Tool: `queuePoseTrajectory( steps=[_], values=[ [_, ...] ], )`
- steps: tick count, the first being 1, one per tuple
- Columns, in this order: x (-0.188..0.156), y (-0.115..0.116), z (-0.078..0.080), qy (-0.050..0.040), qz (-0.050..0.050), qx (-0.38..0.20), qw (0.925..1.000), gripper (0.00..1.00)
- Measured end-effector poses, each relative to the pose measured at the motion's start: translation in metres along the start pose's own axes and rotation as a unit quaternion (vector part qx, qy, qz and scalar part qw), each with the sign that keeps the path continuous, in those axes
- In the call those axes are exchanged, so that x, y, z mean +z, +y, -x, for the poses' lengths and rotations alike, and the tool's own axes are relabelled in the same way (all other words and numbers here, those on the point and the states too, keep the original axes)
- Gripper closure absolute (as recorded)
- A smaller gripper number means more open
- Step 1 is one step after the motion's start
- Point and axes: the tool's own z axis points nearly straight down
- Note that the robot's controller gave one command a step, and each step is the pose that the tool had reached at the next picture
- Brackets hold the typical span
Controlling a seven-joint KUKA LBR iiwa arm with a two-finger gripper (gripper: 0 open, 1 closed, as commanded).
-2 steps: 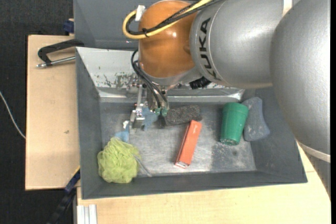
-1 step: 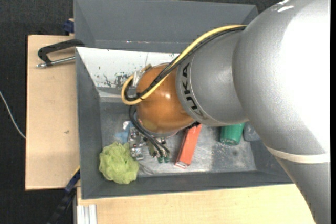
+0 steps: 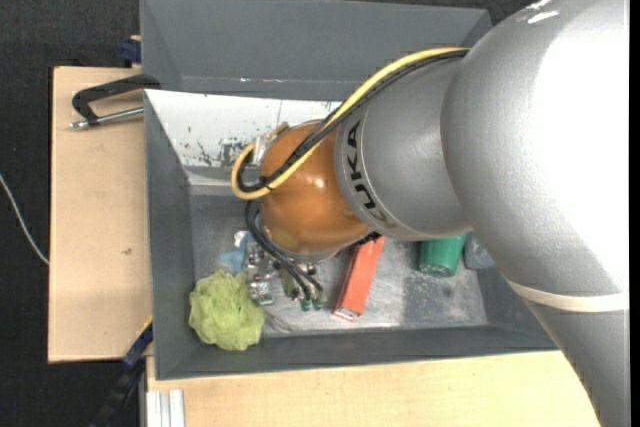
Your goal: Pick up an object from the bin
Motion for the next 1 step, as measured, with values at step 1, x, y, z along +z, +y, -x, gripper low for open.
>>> queuePoseTrajectory(
  steps=[1],
  values=[
    [-0.1922,0.0065,0.037,0.0012,0.001,-0.115,0.9934,1.0]
  ],
)
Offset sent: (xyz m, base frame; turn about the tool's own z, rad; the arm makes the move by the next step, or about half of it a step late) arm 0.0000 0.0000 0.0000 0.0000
